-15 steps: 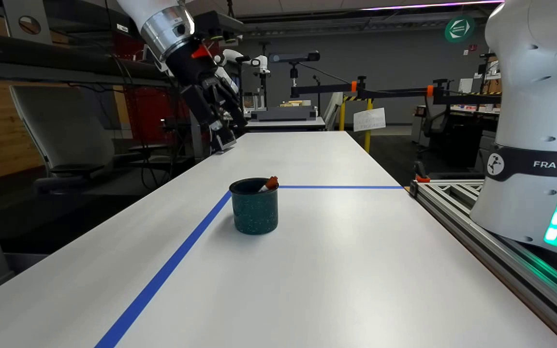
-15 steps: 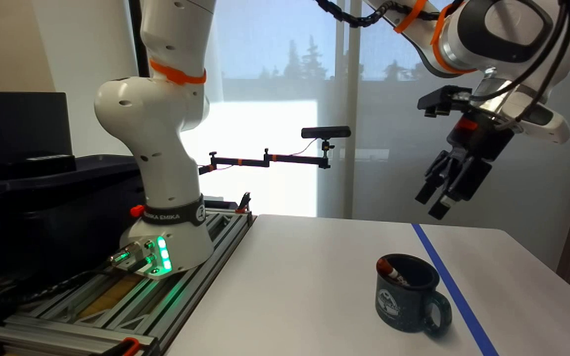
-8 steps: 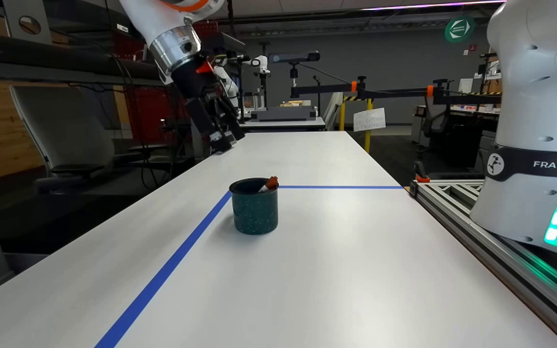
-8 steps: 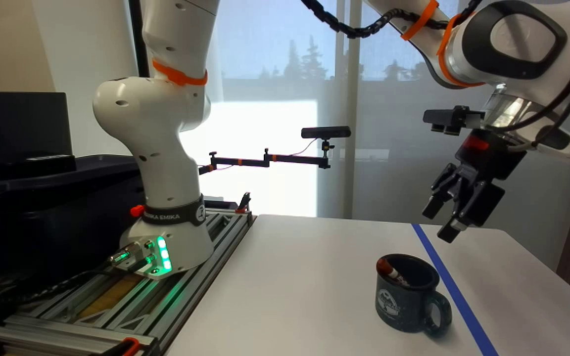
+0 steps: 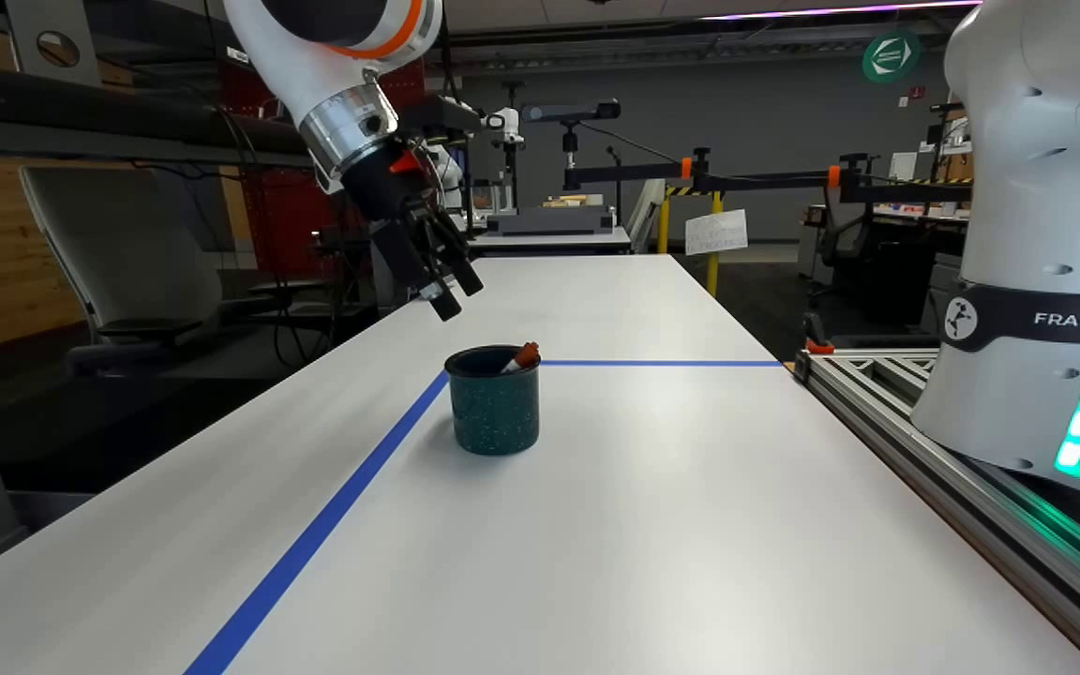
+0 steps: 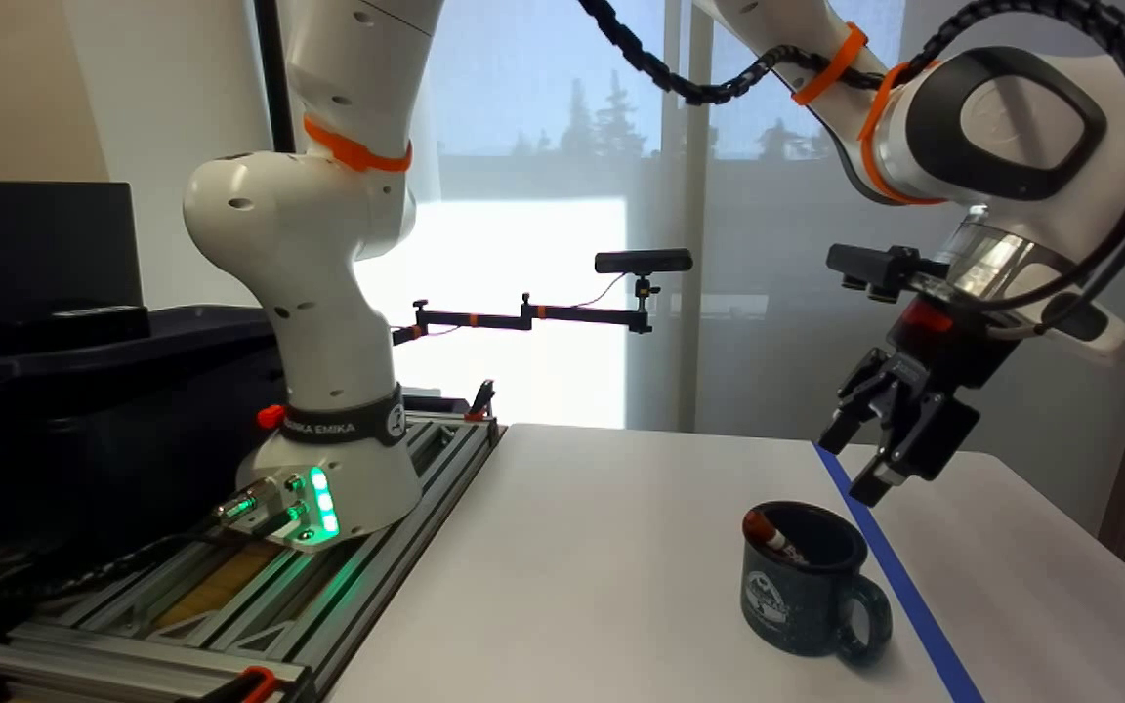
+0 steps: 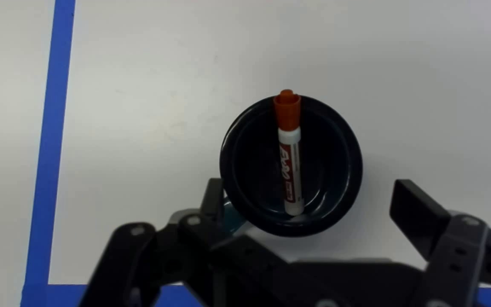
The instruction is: Remove the marker from the mug
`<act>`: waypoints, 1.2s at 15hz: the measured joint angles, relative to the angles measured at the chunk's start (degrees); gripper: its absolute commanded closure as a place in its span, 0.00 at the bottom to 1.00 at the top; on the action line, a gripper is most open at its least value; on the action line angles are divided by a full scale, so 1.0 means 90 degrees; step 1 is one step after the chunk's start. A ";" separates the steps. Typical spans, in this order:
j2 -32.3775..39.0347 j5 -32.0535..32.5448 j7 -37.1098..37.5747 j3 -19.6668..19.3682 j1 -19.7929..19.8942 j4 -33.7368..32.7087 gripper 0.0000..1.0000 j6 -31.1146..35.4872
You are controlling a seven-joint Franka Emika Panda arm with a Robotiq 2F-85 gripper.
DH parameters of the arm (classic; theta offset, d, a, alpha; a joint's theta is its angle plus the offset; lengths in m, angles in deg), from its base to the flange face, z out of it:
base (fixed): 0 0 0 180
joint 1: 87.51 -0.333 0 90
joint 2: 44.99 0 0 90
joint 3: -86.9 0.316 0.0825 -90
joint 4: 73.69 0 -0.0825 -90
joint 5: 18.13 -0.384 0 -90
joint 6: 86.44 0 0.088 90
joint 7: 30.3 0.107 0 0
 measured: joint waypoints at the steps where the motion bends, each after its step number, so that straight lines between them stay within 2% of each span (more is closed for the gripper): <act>1: 0.0024 0.0001 -0.0011 -0.0001 0.0000 0.0020 0.03 0.0005; 2: 0.0045 0.0002 -0.0013 -0.0004 0.0000 0.0048 0.25 0.0018; 4: 0.0093 0.0007 -0.0016 -0.0009 0.0000 0.0106 0.29 0.0051; 7: 0.0166 0.0012 -0.0016 -0.0018 0.0000 0.0161 0.53 0.0091; 11: 0.0242 0.0020 -0.0016 -0.0036 0.0000 0.0234 0.62 0.0151; 12: 0.0267 0.0022 -0.0016 -0.0039 0.0000 0.0245 0.57 0.0155; 13: 0.0293 0.0026 -0.0016 -0.0042 0.0000 0.0252 0.60 0.0156; 15: 0.0344 0.0034 -0.0016 -0.0049 0.0000 0.0261 0.56 0.0157; 18: 0.0430 0.0040 -0.0016 -0.0052 0.0000 0.0262 0.55 0.0157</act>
